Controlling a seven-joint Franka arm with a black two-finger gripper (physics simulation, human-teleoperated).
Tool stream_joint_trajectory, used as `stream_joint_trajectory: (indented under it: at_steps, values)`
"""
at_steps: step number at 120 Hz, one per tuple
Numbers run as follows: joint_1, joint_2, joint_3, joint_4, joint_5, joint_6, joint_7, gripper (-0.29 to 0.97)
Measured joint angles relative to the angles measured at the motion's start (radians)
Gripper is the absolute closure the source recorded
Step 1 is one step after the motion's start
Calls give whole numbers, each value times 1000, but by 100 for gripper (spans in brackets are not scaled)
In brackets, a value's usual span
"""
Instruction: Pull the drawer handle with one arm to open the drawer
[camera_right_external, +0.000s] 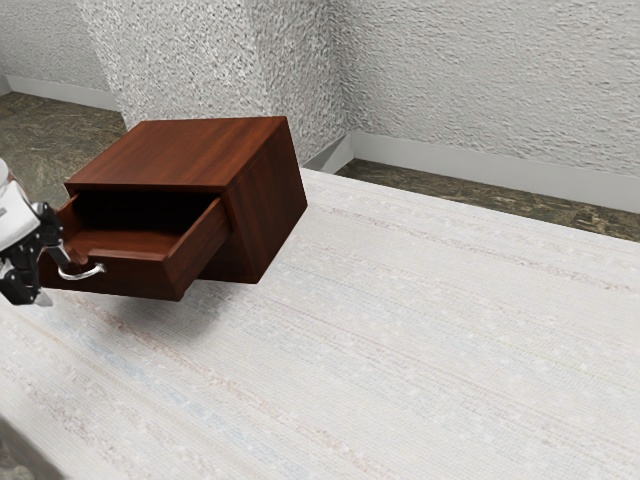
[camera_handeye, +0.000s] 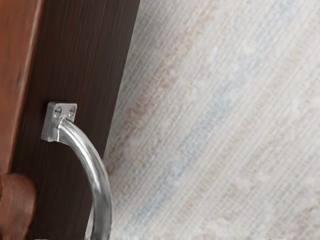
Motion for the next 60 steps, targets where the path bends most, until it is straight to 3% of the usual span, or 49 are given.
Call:
stream_joint_trajectory:
  at_steps: [20, 34, 60]
  values:
    - [10, -36, -9, 110, -8, -79, 0, 5]
    - [-5, -31, -44, 258, -48, -196, -24, 3]
    - [-34, -28, -78, 362, -129, -403, -170, 1]
